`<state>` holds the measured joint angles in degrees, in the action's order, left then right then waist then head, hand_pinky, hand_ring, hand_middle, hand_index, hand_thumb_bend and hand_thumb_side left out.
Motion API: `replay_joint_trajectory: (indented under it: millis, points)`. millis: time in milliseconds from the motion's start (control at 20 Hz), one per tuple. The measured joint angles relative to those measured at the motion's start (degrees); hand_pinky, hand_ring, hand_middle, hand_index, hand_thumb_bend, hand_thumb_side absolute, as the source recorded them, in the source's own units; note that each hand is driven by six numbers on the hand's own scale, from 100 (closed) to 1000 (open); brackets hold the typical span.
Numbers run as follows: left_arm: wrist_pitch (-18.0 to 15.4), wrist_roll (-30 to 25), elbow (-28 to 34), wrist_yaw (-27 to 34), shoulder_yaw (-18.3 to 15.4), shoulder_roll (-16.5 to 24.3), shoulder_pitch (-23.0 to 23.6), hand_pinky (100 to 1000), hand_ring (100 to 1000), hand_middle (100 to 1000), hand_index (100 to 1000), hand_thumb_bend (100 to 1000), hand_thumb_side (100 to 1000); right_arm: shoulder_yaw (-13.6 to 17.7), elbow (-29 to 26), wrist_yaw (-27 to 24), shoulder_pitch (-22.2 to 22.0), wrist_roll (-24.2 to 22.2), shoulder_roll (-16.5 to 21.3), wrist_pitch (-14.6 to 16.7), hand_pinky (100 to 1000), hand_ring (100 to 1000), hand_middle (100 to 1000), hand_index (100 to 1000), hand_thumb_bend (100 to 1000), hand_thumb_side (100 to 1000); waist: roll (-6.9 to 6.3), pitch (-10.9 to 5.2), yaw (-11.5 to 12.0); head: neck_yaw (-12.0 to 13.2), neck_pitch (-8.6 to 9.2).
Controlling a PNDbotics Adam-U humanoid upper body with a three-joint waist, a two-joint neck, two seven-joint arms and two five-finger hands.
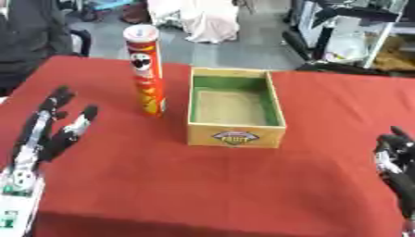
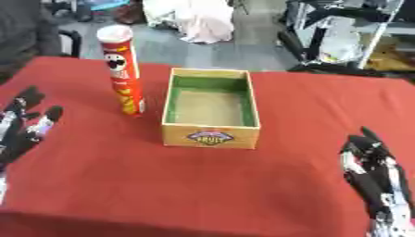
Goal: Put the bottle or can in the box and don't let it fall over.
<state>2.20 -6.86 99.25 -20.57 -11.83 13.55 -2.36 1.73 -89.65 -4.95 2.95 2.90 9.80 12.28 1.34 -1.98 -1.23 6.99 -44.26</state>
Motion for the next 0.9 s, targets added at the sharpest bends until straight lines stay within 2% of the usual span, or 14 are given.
replay_joint_trajectory:
  millis: [600, 650, 700, 750, 850, 900]
  points:
    - [0.1, -0.2, 0.0, 0.2, 0.0, 0.0, 0.0, 909, 949, 862, 1000, 575, 752, 0.0, 0.0, 0.0, 0.0, 0.0, 0.0, 0.0, 940, 879, 960, 700, 100, 265, 0.00, 0.00, -0.1, 0.0, 0.00]
    - [0.2, -0.2, 0.0, 0.4, 0.0, 0.0, 0.0, 908, 950, 860, 1000, 637, 796, 0.0, 0.0, 0.0, 0.0, 0.0, 0.0, 0.0, 940, 879, 961, 701, 100, 265, 0.00, 0.00, -0.1, -0.1, 0.00]
    - [0.3, -0.1, -0.1, 0.7, 0.0, 0.0, -0.1, 908, 950, 860, 1000, 637, 796, 0.0, 0.0, 0.0, 0.0, 0.0, 0.0, 0.0, 940, 879, 961, 701, 100, 265, 0.00, 0.00, -0.1, -0.1, 0.00]
    - [0.5, 0.1, -0.5, 1.2, 0.0, 0.1, -0.5, 906, 950, 859, 1000, 749, 869, 0.0, 0.0, 0.0, 0.0, 0.0, 0.0, 0.0, 940, 879, 961, 701, 100, 265, 0.00, 0.00, -0.1, -0.1, 0.00]
    - [0.7, 1.0, -1.7, 2.5, 0.1, 0.6, -2.0, 906, 953, 863, 1000, 761, 871, 0.0, 0.0, 0.0, 0.0, 0.0, 0.0, 0.0, 940, 879, 961, 701, 100, 266, 0.01, 0.00, -0.2, -0.1, 0.00]
    - [0.8, 1.6, -2.5, 3.2, 0.3, 1.2, -2.9, 904, 955, 864, 1000, 702, 842, 0.0, 0.0, 0.0, 0.0, 0.0, 0.0, 0.0, 940, 879, 961, 701, 100, 265, 0.02, 0.00, -0.3, -0.1, 0.00]
